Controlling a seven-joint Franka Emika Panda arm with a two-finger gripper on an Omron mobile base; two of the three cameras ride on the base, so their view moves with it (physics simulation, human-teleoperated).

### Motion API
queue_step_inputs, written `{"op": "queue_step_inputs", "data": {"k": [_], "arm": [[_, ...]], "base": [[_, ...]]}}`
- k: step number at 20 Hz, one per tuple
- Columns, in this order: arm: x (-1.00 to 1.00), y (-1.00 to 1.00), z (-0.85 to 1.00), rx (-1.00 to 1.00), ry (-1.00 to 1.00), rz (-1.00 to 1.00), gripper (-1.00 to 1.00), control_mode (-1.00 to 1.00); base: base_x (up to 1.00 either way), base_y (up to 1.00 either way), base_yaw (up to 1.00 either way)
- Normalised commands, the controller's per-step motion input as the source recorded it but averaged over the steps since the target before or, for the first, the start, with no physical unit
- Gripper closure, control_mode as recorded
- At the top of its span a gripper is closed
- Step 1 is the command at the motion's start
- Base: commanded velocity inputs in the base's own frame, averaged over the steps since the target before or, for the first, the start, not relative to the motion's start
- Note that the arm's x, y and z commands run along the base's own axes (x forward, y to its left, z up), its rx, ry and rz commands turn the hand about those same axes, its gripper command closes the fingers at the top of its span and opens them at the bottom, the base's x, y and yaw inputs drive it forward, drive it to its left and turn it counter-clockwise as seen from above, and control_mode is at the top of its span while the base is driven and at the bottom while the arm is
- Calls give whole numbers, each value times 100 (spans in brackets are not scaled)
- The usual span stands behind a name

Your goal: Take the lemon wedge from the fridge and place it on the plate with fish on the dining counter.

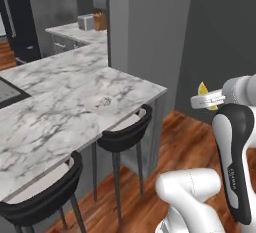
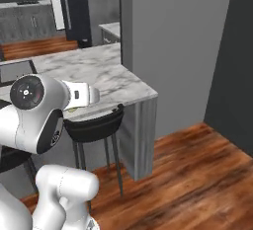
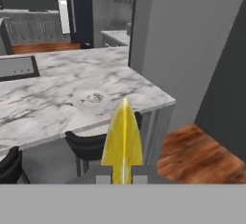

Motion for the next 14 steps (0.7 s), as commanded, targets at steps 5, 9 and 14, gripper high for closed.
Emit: {"op": "queue_step_inputs", "data": {"k": [5,9,14], "arm": [[0,0,0,0,0,0,100,100],[0,0,0,0,0,0,100,100],[0,0,0,0,0,0,100,100]], "base": [[83,-72,47],[80,-53,55],[66,-47,42]]}}
